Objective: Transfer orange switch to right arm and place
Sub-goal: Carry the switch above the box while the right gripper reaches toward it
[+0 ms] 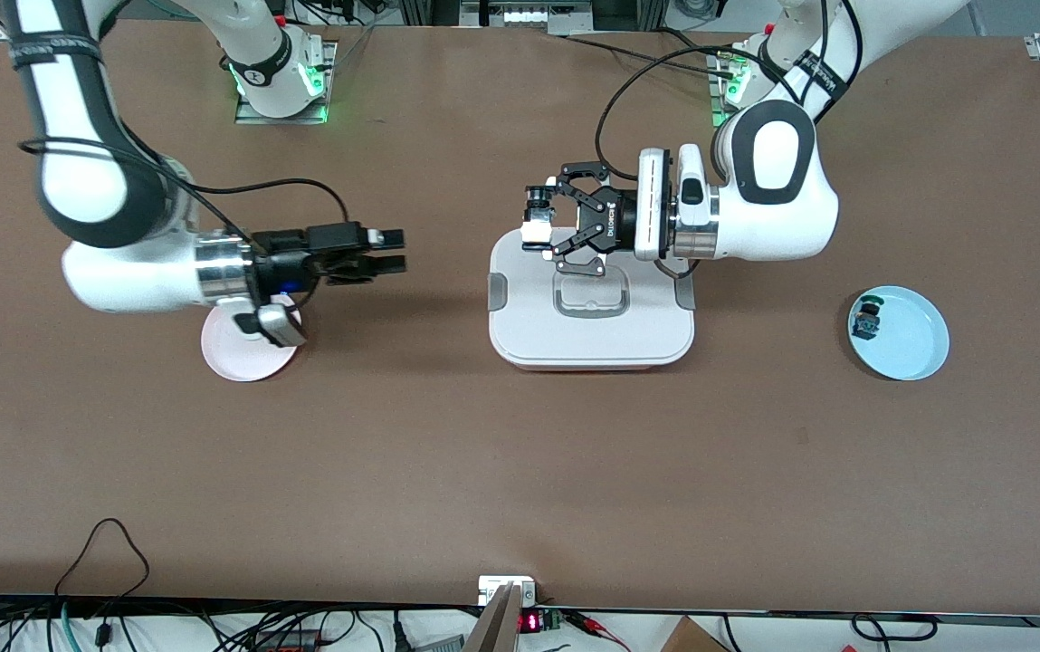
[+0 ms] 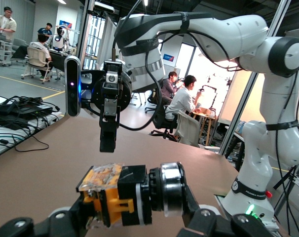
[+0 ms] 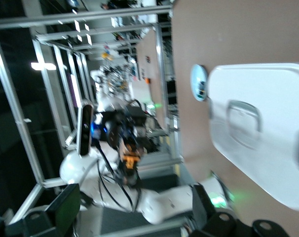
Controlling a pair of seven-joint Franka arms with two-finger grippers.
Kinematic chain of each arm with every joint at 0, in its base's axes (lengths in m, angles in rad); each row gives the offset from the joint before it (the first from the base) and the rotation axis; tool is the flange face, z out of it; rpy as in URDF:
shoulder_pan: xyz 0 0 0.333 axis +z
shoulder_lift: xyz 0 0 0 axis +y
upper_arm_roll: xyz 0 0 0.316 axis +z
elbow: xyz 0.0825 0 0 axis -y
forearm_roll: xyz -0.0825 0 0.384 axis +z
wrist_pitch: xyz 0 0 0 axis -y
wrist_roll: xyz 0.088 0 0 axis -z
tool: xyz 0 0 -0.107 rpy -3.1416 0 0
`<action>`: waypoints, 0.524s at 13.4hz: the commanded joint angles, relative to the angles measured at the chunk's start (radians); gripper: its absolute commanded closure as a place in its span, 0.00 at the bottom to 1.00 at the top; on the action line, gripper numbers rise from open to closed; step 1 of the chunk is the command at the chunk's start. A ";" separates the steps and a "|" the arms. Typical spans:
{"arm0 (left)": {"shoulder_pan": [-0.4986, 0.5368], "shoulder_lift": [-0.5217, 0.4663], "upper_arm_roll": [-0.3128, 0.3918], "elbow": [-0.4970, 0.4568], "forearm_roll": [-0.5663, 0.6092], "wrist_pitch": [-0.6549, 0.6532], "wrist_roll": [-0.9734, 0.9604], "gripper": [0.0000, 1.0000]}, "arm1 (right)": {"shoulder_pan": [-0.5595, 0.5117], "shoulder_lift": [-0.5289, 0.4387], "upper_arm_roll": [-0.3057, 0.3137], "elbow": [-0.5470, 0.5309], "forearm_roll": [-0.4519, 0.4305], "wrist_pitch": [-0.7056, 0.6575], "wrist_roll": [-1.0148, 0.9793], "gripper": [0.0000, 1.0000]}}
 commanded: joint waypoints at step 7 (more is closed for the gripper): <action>0.032 -0.033 -0.039 -0.026 -0.055 0.033 0.034 1.00 | 0.209 -0.007 -0.005 -0.057 0.259 0.236 -0.004 0.00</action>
